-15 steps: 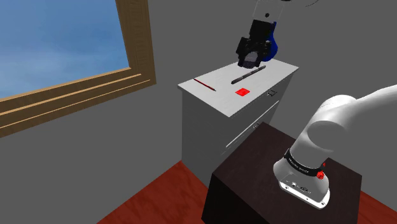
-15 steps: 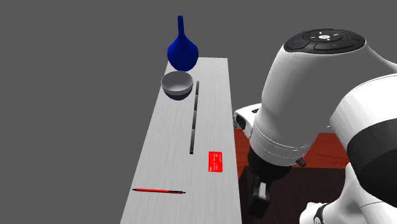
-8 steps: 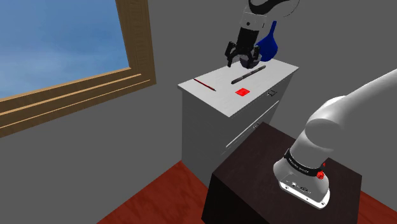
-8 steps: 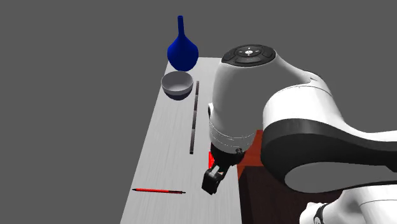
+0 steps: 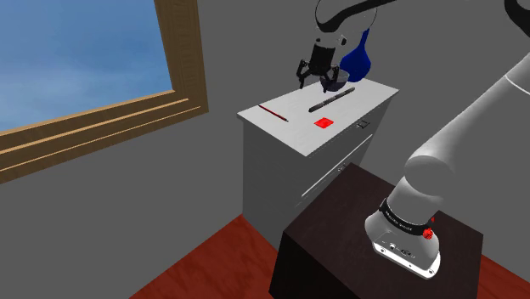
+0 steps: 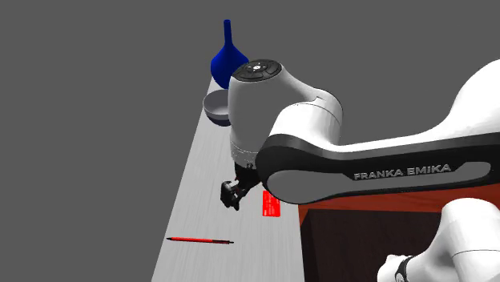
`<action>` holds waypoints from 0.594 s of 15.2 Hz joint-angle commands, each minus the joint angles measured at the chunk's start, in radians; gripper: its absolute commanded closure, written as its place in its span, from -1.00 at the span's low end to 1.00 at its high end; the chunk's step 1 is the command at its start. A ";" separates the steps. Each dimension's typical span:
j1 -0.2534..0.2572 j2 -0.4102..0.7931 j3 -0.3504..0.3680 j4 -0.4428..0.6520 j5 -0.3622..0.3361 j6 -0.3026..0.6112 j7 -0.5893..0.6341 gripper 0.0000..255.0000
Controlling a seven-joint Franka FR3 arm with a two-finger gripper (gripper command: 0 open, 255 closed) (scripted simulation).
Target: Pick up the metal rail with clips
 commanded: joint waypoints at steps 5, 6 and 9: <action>-0.055 0.167 -0.039 0.108 -0.021 0.057 0.141 -1.00; -0.064 0.193 -0.047 0.126 -0.023 0.064 0.163 -1.00; -0.089 0.269 -0.074 0.181 -0.028 0.083 0.227 -1.00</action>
